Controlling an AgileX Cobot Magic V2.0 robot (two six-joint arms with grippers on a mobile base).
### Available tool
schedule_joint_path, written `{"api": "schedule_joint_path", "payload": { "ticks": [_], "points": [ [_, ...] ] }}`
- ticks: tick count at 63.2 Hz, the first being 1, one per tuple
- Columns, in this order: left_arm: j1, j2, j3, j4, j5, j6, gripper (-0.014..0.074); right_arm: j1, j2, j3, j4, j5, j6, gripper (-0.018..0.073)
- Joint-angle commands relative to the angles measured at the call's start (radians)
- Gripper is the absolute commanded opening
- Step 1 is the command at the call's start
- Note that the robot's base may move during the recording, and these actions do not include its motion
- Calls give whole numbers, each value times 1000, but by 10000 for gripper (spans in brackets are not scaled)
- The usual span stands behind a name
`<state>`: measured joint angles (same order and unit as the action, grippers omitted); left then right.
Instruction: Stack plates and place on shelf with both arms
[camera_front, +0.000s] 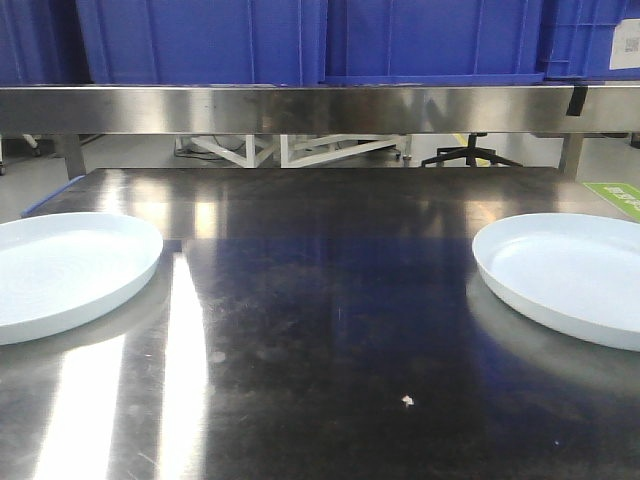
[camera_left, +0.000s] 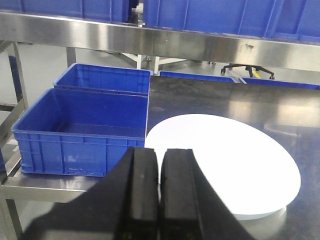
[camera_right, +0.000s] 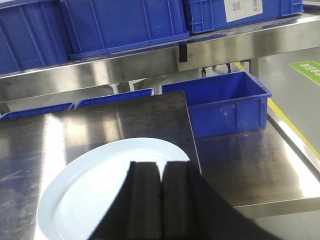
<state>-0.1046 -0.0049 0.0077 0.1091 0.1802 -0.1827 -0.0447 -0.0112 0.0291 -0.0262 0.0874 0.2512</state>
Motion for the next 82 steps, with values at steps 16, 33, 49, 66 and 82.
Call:
{"api": "schedule_joint_path", "payload": {
  "ticks": [16, 33, 49, 66, 82],
  "points": [
    [2, -22, 2, 0, -89, -4, 97, 3, -18, 1, 3, -87, -3, 20],
    [2, -22, 2, 0, -89, -4, 97, 3, -18, 1, 3, -87, -3, 20],
    [2, -22, 2, 0, -89, -4, 97, 3, -18, 1, 3, -87, -3, 20],
    [2, 109, -244, 16, 30, 0, 97, 3, -18, 1, 3, -87, -3, 20],
    [2, 562, -797, 107, 427, 2, 97, 3, -18, 1, 3, -87, -3, 20]
  ]
}}
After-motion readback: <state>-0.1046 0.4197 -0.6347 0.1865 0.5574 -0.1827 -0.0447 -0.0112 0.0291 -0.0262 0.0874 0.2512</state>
